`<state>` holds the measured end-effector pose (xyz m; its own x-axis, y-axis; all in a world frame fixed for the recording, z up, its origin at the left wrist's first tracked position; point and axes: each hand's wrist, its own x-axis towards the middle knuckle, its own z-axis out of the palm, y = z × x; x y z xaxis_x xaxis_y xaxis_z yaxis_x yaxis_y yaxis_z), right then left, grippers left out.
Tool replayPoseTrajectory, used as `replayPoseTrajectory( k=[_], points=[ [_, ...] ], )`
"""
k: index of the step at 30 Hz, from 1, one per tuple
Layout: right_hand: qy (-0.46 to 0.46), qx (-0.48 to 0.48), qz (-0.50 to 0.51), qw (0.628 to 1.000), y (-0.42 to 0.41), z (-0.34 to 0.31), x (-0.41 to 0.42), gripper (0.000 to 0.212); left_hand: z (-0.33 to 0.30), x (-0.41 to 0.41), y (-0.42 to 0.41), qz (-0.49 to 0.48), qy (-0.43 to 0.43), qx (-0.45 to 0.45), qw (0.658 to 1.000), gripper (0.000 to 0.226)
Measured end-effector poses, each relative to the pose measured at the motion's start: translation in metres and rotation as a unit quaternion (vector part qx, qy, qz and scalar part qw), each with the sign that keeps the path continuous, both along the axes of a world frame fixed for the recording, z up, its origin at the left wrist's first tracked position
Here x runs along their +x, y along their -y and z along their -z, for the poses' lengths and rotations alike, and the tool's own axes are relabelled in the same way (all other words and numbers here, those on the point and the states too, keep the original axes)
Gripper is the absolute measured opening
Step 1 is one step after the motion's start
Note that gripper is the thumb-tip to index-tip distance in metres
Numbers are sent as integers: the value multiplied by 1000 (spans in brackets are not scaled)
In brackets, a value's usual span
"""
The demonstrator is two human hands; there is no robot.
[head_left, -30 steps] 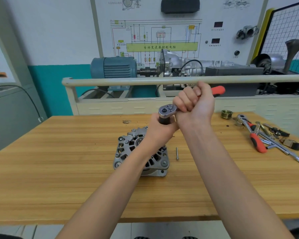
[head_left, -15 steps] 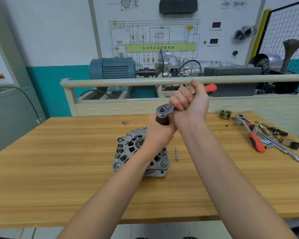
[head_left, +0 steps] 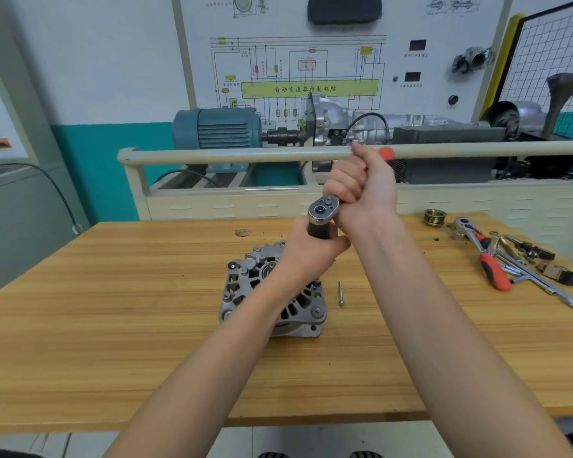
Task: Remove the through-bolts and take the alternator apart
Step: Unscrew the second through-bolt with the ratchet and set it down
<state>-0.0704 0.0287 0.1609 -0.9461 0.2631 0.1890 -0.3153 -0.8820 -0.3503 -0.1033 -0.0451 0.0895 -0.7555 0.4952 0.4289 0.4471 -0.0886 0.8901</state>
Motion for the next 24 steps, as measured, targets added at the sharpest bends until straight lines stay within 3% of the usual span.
replayPoseTrajectory(
  k=[2,4,6,8,11,14,17,19,22,24],
  points=[
    [-29,-17,77,996,5,8,6,53,6,6,-6,-48,-3,95,994,26],
    [-35,-11,78,996,5,11,11,54,10,11,-8,-48,-16,135,990,25],
    [-20,29,-11,999,-4,7,11,51,11,11,-5,-34,-28,80,996,36],
    [-2,84,-133,988,-12,-1,8,46,3,8,4,22,-45,-30,998,40],
    [32,118,-208,970,-13,-7,0,49,-11,0,16,146,-58,-167,973,34],
    [43,65,-147,986,-5,-8,-5,50,-12,-2,12,90,-43,-157,982,35],
    [24,-3,33,999,2,-4,-4,51,-4,0,-1,-48,-14,-37,998,25],
    [-5,-21,120,993,8,1,1,45,-2,1,-8,-86,11,30,996,15],
    [-28,-22,123,992,7,5,6,43,0,3,-8,-82,8,34,996,23],
    [-6,12,41,999,0,2,5,47,-1,0,1,-21,-8,-18,1000,35]
  ],
)
